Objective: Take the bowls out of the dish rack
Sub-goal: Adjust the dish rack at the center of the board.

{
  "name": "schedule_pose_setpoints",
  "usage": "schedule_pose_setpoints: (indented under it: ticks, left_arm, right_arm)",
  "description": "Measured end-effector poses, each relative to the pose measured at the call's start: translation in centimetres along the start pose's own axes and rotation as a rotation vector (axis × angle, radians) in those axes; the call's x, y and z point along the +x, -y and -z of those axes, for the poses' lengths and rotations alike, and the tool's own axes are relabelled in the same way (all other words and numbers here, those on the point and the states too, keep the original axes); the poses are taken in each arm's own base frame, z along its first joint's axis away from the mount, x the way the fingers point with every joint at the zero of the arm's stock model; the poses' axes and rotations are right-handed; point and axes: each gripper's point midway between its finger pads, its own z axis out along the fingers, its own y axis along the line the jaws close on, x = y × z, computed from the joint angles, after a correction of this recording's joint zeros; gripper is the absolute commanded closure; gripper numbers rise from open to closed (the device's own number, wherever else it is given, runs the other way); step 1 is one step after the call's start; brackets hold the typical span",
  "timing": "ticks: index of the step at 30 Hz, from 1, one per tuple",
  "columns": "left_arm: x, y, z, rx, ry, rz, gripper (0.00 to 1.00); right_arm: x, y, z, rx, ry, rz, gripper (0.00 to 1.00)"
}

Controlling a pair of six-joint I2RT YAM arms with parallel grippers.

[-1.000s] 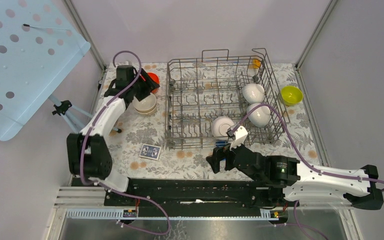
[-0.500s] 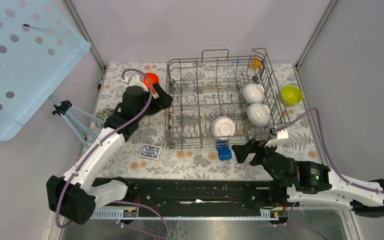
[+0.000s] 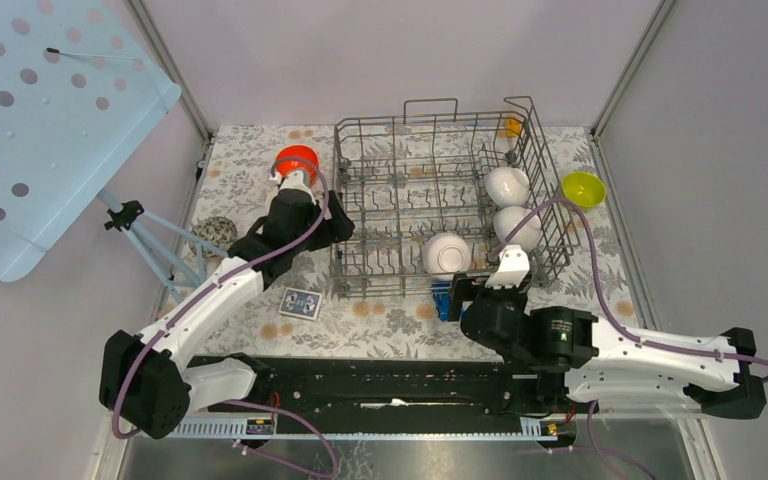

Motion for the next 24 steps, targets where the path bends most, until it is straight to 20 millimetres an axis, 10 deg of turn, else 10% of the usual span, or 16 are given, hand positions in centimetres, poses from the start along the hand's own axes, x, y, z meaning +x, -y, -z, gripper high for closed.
schedule_pose_setpoints:
  ticks: [24]
  left_arm:
    - [5.0, 1.3, -0.6, 0.017, -0.08, -0.069, 0.65]
  right_arm:
    - [-0.6, 1.1, -4.5, 0.056, -0.075, -0.108, 0.09]
